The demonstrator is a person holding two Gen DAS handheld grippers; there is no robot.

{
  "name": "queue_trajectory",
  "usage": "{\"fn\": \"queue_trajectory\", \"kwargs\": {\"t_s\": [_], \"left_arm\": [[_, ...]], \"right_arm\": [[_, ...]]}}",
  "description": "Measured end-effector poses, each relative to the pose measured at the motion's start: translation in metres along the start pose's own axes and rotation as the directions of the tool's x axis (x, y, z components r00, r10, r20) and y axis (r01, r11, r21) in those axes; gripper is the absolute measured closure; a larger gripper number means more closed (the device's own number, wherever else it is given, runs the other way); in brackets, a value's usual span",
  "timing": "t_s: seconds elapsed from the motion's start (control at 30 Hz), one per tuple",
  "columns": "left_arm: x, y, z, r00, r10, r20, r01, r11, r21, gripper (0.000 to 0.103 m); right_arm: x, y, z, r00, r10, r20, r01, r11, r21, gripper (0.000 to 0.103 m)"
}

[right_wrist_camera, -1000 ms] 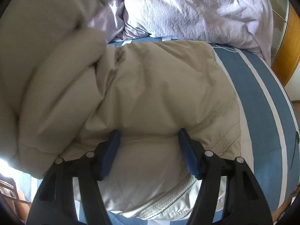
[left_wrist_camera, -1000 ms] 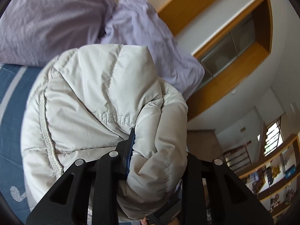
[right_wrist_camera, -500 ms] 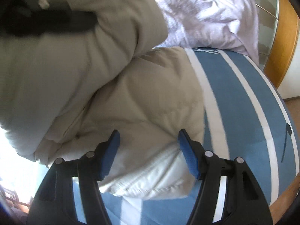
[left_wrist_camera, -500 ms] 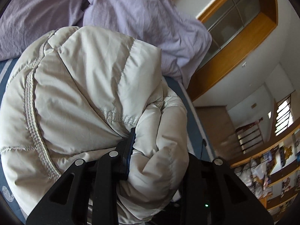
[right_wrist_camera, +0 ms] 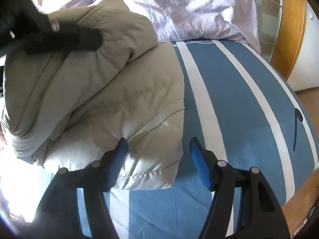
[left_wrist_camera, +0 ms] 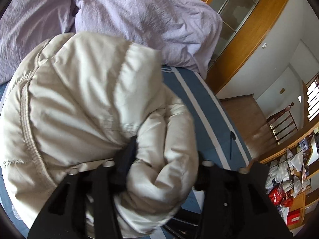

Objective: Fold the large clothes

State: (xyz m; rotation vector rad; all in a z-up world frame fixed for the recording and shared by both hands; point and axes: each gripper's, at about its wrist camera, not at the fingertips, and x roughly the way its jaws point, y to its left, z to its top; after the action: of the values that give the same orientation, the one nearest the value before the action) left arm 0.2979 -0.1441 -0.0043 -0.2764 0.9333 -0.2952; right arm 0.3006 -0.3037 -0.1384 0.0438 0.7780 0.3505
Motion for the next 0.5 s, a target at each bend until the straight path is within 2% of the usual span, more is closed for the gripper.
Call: {"fn": "queue_trajectory", "kwargs": {"t_s": [0.03, 0.07, 0.17, 0.5], "left_arm": [[-0.004, -0.003, -0.001, 1.0, -0.005, 0.007, 0.005, 1.0, 0.01, 0.035], [-0.005, -0.007, -0.001, 1.0, -0.003, 0.012, 0.002, 1.0, 0.018, 0.031], [-0.012, -0.017, -0.003, 0.999, 0.027, 0.03, -0.029, 0.998, 0.055, 0.03], [-0.059, -0.009, -0.004, 0.995, 0.046, 0.093, -0.05, 0.998, 0.039, 0.027]], "right_arm": [[0.0, 0.001, -0.001, 1.0, -0.001, 0.0, 0.001, 1.0, -0.001, 0.038], [0.0, 0.001, -0.001, 1.0, -0.001, 0.0, 0.001, 1.0, -0.001, 0.038], [0.002, -0.001, 0.0, 1.0, 0.001, 0.0, -0.001, 1.0, 0.0, 0.038], [-0.003, 0.002, -0.005, 1.0, -0.019, 0.009, 0.019, 1.0, 0.009, 0.038]]}}
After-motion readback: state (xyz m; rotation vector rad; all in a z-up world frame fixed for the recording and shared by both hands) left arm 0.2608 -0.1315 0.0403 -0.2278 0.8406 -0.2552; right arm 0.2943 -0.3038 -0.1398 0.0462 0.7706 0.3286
